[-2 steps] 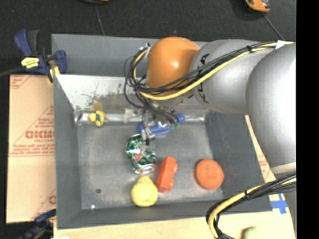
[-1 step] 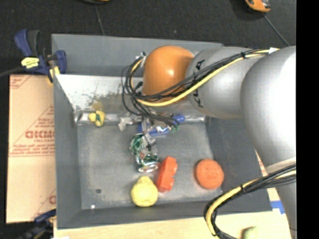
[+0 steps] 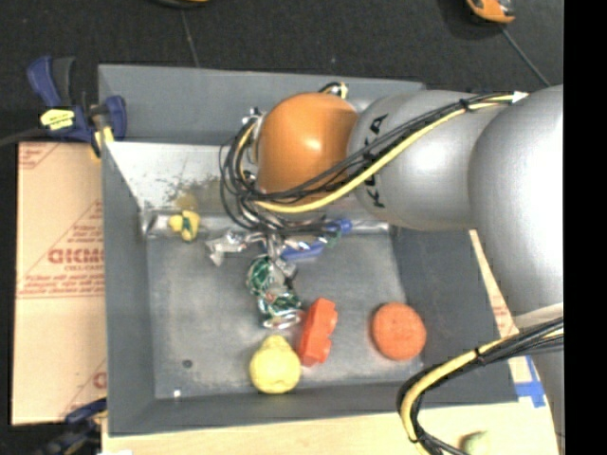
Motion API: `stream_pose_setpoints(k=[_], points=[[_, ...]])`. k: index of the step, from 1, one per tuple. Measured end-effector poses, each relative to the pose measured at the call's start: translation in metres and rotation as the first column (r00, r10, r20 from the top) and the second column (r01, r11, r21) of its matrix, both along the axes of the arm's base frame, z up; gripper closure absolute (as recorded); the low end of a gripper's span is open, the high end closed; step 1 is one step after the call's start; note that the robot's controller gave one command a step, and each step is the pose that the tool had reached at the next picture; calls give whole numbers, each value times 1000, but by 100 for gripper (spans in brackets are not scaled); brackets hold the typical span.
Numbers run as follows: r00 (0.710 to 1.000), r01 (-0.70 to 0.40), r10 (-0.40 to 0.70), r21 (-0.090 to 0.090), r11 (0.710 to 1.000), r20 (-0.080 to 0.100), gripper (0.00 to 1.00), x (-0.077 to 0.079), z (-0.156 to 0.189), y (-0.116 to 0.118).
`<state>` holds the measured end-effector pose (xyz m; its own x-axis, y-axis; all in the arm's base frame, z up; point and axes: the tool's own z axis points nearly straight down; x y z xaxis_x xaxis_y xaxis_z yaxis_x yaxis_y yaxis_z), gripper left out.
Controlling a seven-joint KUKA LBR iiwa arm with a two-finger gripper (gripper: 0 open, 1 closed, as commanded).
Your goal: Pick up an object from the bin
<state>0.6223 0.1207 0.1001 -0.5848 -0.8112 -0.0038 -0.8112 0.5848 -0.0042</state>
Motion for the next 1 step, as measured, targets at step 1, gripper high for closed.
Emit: stream_pose_setpoints(k=[1], points=[[972,-234,234,-3,972,6,0,25,-25,-10]])
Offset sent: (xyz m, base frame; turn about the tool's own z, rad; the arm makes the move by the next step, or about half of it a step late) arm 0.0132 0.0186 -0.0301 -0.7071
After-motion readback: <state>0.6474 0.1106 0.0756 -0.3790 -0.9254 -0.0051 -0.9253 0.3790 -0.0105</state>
